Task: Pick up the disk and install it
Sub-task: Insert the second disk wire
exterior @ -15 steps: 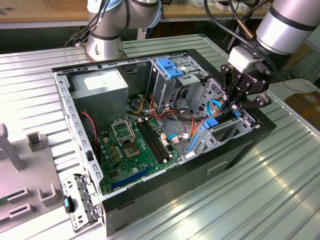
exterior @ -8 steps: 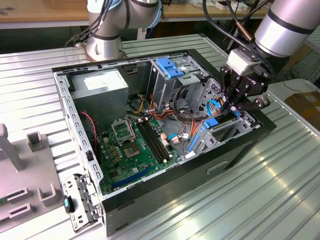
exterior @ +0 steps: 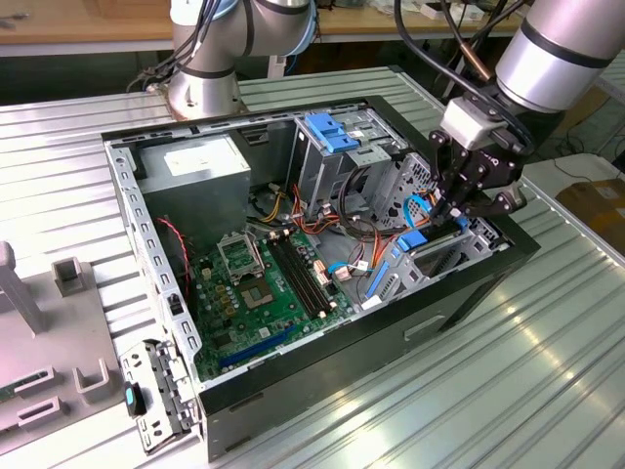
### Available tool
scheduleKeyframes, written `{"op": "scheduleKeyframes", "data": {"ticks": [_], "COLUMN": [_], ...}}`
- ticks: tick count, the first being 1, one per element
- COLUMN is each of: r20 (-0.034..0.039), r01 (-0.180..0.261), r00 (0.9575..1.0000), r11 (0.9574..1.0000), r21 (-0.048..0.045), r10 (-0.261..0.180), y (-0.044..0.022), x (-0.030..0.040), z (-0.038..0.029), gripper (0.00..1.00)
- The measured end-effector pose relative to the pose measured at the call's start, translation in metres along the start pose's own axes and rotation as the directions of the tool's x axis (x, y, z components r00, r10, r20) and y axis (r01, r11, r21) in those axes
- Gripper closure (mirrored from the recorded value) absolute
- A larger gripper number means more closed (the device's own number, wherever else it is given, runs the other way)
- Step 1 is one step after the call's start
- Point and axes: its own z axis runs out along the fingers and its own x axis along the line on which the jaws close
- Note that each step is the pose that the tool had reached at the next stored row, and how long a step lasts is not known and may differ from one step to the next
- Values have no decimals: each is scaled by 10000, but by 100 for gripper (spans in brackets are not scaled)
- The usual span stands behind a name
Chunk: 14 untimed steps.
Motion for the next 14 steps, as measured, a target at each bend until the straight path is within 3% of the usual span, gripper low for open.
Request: {"op": "scheduleKeyframes", "data": {"ticks": [14], "r20": [4], "r01": [5], "r00": [10000], "r11": [10000], "r21": [31], "r10": [-5], "y": [1], "x": [1], "z": [28], "gripper": [84]}}
